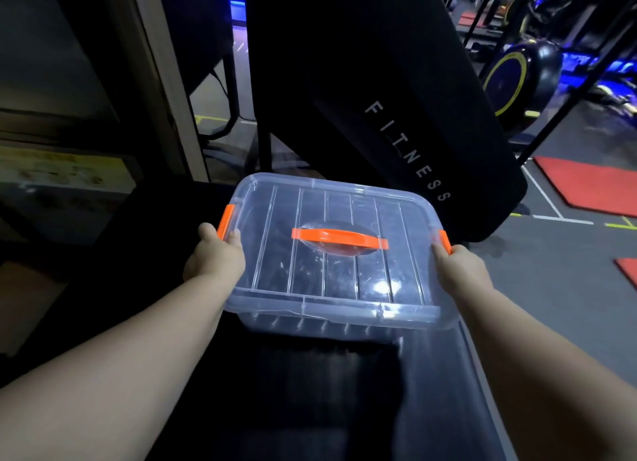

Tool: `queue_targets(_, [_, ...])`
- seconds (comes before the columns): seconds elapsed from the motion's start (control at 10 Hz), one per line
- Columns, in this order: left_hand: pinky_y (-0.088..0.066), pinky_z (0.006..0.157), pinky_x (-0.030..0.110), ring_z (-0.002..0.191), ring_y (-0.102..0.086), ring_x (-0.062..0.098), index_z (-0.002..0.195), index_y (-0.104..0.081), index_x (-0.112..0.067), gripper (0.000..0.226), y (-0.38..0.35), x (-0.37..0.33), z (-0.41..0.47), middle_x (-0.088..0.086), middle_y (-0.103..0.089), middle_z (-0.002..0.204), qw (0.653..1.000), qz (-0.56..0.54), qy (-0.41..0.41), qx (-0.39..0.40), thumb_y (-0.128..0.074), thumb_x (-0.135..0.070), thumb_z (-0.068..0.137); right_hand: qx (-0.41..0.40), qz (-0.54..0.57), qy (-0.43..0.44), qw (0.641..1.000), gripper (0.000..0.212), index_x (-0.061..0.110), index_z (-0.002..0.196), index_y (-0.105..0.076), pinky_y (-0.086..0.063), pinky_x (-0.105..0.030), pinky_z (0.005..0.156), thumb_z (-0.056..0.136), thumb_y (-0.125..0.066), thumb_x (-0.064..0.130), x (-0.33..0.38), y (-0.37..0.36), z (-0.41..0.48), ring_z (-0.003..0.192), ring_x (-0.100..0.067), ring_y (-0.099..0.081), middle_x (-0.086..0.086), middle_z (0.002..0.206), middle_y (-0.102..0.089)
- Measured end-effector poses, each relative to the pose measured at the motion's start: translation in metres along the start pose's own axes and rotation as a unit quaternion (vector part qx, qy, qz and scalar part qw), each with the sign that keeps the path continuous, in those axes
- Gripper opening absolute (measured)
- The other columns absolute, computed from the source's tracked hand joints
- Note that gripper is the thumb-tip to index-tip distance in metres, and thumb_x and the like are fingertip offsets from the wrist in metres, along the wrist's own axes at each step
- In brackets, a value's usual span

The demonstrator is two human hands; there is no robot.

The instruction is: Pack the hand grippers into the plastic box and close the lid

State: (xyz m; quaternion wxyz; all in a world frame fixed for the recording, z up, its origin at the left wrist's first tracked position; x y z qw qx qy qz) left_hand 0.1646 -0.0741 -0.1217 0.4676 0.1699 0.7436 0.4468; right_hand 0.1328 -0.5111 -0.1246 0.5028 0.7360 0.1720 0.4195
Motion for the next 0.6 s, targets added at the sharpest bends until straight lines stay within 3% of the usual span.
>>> queue_targets(0.2, [-0.044,0.071,0.042,0.093,-0.059,0.042,0.096,-0.027,-0.017,0.033,0.002,0.001,-0.001,0.018,-0.061,0.106,1.0,0.014,-0.012,-0.015,-0.034,-0.048,0.095,-0.006,-0.044,-0.007,0.999,0.059,0.012,0.095,-0.051,-0.034,-0.038,0.072,0.091,-0.022,0.063,0.002,0.002,-0.007,0.082,-0.03,-0.046,-0.011,0.087,-0.05])
queue_targets(0.3, [-0.041,0.07,0.043,0.096,-0.059,0.042,0.098,-0.029,-0.014,0.033,0.002,-0.001,-0.003,0.019,-0.06,0.109,0.999,0.031,-0.018,-0.013,-0.034,-0.047,0.095,-0.015,-0.069,-0.029,0.997,0.059,0.009,0.11,-0.051,-0.035,-0.041,0.077,0.092,-0.025,0.059,0.005,0.002,-0.017,0.096,-0.035,-0.052,-0.015,0.103,-0.055])
queue_targets(0.4, [-0.041,0.084,0.047,0.116,-0.048,0.04,0.121,-0.037,-0.007,0.05,0.005,-0.004,-0.014,0.02,-0.05,0.129,0.998,0.066,-0.014,-0.007,-0.036,-0.049,0.094,-0.054,-0.123,-0.042,0.99,0.059,0.012,0.123,-0.045,-0.035,-0.046,0.088,0.091,-0.028,0.059,0.011,0.003,-0.038,0.114,-0.035,-0.044,-0.016,0.123,-0.047])
queue_targets(0.5, [-0.028,0.104,0.046,0.133,-0.027,0.032,0.137,-0.03,-0.007,0.066,0.011,-0.013,-0.031,0.013,-0.03,0.146,0.992,0.098,-0.063,-0.049,-0.038,-0.054,0.091,-0.086,-0.145,0.006,0.986,0.06,0.022,0.133,-0.039,-0.029,-0.047,0.09,0.089,-0.025,0.061,0.032,0.004,-0.059,0.115,-0.029,-0.036,-0.01,0.123,-0.043])
queue_targets(0.6, [-0.018,0.111,0.042,0.136,-0.02,0.03,0.142,-0.025,-0.008,0.069,0.014,-0.037,-0.051,0.011,-0.022,0.151,0.993,0.038,-0.109,-0.032,-0.037,-0.053,0.092,-0.082,-0.104,0.052,0.99,0.06,0.029,0.136,-0.037,-0.027,-0.048,0.092,0.088,-0.025,0.063,0.065,0.011,-0.07,0.118,-0.027,-0.033,-0.008,0.127,-0.041])
Point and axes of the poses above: each hand's wrist, its own z-axis towards the middle knuckle, its own y-axis out of the back of the hand, x = y × z, the point moved 6 cm from there along z, towards the middle knuckle
